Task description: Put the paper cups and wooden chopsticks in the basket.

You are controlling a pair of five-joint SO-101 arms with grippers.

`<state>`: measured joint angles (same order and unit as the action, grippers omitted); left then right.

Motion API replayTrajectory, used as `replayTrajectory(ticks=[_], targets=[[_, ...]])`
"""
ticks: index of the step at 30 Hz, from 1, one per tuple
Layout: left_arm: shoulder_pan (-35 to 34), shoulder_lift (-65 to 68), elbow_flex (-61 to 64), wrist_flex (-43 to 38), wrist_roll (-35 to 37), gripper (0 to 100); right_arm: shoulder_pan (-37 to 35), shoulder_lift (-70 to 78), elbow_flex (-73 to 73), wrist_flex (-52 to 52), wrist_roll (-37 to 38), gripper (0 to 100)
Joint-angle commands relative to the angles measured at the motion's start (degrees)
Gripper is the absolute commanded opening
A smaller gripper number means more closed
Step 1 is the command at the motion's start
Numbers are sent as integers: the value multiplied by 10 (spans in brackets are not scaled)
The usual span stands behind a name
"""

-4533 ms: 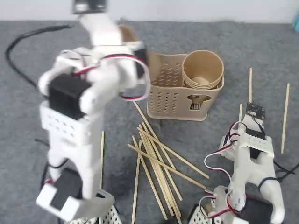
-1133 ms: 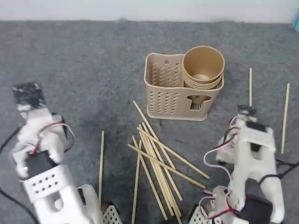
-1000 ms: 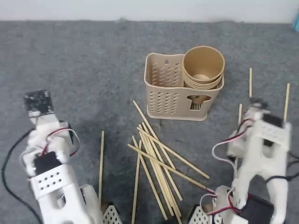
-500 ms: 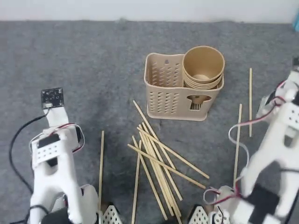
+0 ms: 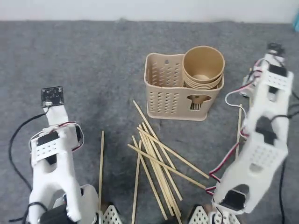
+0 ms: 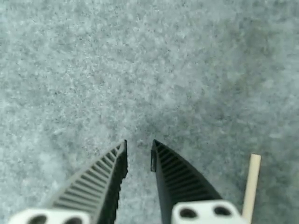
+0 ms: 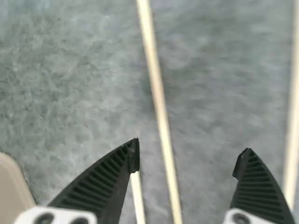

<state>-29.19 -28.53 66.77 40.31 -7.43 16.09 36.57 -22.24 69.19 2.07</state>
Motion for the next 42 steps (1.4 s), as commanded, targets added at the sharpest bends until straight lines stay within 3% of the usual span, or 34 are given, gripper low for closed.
replayTrajectory(ticks=[1, 9, 11, 15, 17, 26, 33, 42], targets=[[2, 0, -23, -11, -4, 80, -9, 60, -120, 29, -8, 329], [4, 1, -23, -12, -4, 80, -7, 201, -283, 61, -8, 315], [4, 1, -23, -12, -4, 80, -3, 229, -313, 73, -8, 240], [4, 1, -23, -12, -4, 80, 13, 266, -382, 95, -12, 0], [4, 1, -23, -12, -4, 80, 22, 280, -415, 126, -11, 38], [3, 1, -23, -12, -4, 80, 53, 289, -544, 341, 21, 7], [2, 1, -22, -11, -4, 80, 138, 249, -503, 341, 55, 7], [4, 1, -22, -11, -4, 80, 145, -15, -229, 340, 76, 7]])
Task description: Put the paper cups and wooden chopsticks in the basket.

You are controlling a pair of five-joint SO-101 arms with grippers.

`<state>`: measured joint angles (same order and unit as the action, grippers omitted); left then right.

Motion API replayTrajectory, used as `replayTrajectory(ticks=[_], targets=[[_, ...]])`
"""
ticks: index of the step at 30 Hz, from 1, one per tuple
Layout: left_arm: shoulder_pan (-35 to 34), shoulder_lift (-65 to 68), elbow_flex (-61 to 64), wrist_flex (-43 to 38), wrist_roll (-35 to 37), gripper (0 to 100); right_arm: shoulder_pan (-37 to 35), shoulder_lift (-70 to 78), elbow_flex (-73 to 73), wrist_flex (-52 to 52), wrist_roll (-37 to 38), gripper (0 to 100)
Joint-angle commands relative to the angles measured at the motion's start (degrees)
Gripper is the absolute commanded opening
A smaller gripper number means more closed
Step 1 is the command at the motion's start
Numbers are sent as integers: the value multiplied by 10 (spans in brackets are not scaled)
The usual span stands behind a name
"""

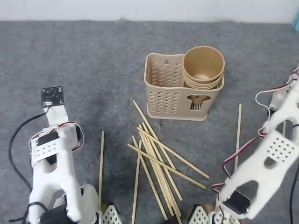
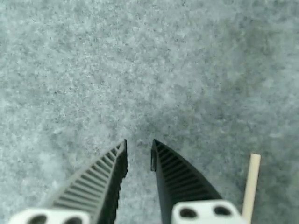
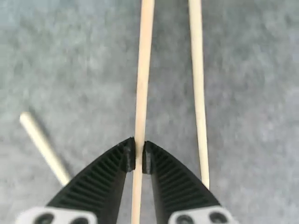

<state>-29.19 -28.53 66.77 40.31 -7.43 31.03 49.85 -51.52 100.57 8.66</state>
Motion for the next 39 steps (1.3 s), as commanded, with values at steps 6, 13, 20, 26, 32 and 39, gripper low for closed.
replayTrajectory(ticks=[6, 13, 20, 26, 32, 39], targets=[[4, 1, -22, -11, -4, 80, -51, -369, 149, 22, 6, 7], [3, 1, -22, -11, -4, 80, -134, -531, 152, 23, 5, 7], [2, 0, -22, -11, -4, 80, -220, -683, 266, 22, -51, 7], [2, -1, -22, -11, -4, 80, -331, -851, 401, -54, -56, 7], [2, -1, -22, -11, -4, 80, -381, -961, 536, -267, -127, 7], [1, -1, -22, -10, -4, 80, -474, -1022, 658, -487, -150, 7]])
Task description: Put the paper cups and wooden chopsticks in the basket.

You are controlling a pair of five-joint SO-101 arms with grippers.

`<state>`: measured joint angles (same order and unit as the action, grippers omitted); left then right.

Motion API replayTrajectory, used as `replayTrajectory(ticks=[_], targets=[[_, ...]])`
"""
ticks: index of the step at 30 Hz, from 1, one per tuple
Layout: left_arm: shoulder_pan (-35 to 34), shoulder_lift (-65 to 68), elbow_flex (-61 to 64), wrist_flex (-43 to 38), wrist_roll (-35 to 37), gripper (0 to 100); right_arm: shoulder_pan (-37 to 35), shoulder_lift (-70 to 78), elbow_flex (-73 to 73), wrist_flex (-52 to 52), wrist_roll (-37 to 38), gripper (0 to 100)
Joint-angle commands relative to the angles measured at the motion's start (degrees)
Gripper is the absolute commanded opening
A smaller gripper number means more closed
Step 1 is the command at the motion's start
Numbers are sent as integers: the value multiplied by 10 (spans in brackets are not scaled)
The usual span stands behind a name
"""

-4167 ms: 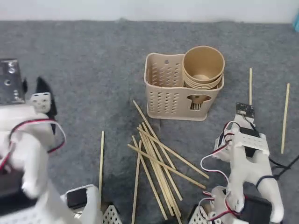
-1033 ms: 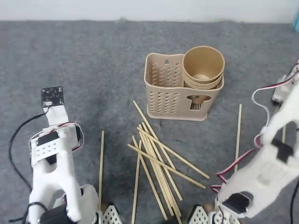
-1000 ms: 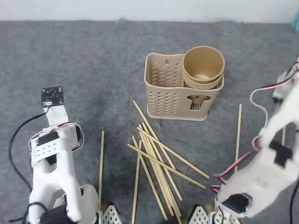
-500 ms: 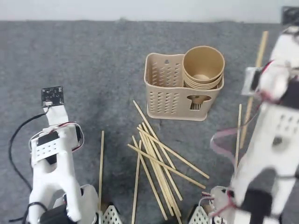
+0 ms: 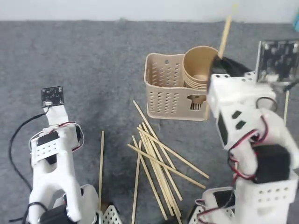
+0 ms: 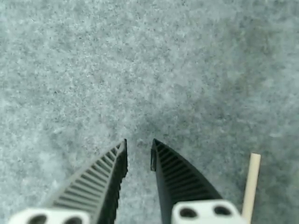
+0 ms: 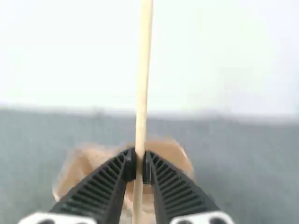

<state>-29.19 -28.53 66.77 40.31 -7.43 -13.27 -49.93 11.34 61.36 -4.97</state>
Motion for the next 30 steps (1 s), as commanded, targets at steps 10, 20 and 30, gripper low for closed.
replayTrajectory(ticks=[10, 20, 30], targets=[[1, -1, -22, -10, -4, 80, -95, -27, 196, -461, -66, 7], [1, -1, -22, -10, -4, 80, -77, 66, 229, -530, -57, 7], [1, -2, -18, -11, -4, 80, -74, 94, 302, -579, -54, 7]])
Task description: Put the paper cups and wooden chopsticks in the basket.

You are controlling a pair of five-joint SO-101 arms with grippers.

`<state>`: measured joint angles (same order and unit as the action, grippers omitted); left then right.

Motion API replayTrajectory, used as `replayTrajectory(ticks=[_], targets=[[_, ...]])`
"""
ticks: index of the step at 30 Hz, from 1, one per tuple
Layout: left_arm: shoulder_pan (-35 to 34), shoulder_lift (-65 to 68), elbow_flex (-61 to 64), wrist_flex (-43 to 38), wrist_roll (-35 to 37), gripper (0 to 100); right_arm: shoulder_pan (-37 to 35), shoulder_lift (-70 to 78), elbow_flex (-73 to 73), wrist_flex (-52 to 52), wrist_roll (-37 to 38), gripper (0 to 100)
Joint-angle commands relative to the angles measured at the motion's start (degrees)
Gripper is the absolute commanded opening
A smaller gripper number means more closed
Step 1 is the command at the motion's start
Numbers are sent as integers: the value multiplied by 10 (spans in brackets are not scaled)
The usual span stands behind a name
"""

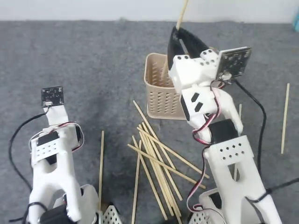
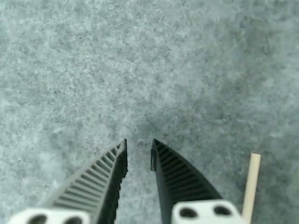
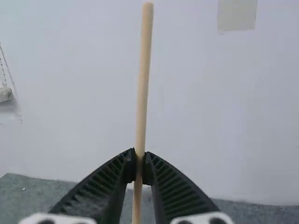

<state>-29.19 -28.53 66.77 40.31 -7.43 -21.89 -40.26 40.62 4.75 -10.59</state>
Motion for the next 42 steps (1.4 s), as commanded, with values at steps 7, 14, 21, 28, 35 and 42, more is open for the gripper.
replayTrajectory(ticks=[7, 14, 21, 28, 35, 42], targets=[[1, -2, -19, -11, -4, 80, -1, -50, 134, -18, 4, 27], [1, -2, -19, -11, -4, 80, 0, -76, 163, -13, 4, 124], [1, -2, -18, -11, -4, 80, -4, -185, 98, 131, 2, 110], [1, -2, -18, -11, -4, 80, 57, -277, -69, 436, 3, 110], [1, -2, -17, -11, -4, 80, 330, -204, -111, 564, 4, 110], [1, -2, -17, -11, -4, 80, 465, 26, -115, 524, 65, 109]])
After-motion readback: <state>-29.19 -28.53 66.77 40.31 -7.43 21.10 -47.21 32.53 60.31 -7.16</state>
